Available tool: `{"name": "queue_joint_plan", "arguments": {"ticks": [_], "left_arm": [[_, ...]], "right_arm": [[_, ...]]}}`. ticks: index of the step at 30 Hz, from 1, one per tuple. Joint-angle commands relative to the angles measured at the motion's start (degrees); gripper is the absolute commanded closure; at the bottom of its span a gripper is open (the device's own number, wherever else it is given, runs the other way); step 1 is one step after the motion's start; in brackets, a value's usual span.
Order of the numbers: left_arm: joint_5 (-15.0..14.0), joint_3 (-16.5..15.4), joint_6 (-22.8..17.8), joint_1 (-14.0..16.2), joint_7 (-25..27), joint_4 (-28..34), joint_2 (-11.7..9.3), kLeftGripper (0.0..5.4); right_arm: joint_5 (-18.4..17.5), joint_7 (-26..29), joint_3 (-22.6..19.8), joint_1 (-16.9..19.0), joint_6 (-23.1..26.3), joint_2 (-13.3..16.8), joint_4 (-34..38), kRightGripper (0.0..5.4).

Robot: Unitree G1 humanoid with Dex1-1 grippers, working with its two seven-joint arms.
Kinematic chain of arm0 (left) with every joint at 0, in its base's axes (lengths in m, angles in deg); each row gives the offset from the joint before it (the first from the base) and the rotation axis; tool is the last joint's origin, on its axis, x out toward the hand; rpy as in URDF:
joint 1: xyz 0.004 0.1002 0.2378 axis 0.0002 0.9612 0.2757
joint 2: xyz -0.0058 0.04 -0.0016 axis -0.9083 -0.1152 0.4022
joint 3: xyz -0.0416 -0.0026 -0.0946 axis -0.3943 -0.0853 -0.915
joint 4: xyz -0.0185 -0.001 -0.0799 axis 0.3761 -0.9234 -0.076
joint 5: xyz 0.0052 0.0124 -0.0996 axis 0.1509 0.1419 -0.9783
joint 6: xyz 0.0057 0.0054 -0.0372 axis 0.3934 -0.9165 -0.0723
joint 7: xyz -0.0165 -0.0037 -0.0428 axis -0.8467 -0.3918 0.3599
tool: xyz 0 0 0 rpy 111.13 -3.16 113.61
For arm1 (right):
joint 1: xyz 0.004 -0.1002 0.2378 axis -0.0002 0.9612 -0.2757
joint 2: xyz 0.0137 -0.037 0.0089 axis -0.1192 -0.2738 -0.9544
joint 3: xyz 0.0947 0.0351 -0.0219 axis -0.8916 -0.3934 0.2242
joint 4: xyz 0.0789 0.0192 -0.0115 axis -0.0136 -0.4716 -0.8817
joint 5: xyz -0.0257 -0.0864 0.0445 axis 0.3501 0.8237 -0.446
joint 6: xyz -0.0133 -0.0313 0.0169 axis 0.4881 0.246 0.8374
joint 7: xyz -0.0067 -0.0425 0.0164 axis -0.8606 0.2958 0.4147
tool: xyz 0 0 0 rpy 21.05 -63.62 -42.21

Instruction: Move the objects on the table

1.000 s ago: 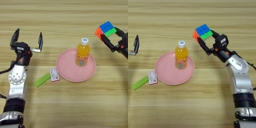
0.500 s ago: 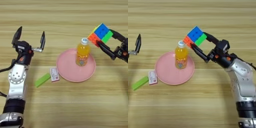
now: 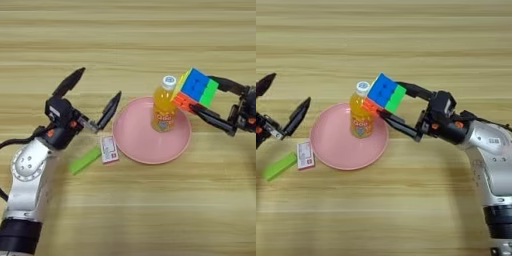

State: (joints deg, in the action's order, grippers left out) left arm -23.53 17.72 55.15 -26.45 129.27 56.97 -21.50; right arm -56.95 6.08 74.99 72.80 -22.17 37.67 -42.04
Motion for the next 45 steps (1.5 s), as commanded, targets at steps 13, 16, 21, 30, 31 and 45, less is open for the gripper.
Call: {"name": "queue_joint_plan", "arguments": {"ticks": [13,16,21,30,31,45], "left_arm": [[-2.62,9.15,-10.67,-6.94,17.15,2.88,-1.18,0.0],[-1.82,11.06,-11.64,-7.62,18.94,3.57,-1.36,0.0],[-1.26,14.31,-13.97,-9.06,22.85,3.56,-1.81,0.0],[0.74,16.61,-15.58,-9.36,26.73,2.1,-2.66,0.0],[0.82,16.68,-15.67,-9.23,26.87,2.15,-2.74,0.0],[2.24,15.64,-14.9,-8.82,26.17,0.3,-2.54,0.23]], "right_arm": [[-0.24,11.51,5.34,-4.44,3.9,5.61,-0.72,2.06],[-0.12,12.45,6.21,-4.69,4.51,5.66,-0.09,2.06],[0.35,13.47,7.55,-5.18,4.82,5.7,0.6,2.06],[-0.03,14.66,8.38,-5.83,6.27,6.87,2.67,2.06],[-0.08,14.75,8.34,-5.85,6.39,6.97,2.84,2.06],[0.09,15.69,8.01,-5.61,6.86,8.16,4.14,2.06]]}}
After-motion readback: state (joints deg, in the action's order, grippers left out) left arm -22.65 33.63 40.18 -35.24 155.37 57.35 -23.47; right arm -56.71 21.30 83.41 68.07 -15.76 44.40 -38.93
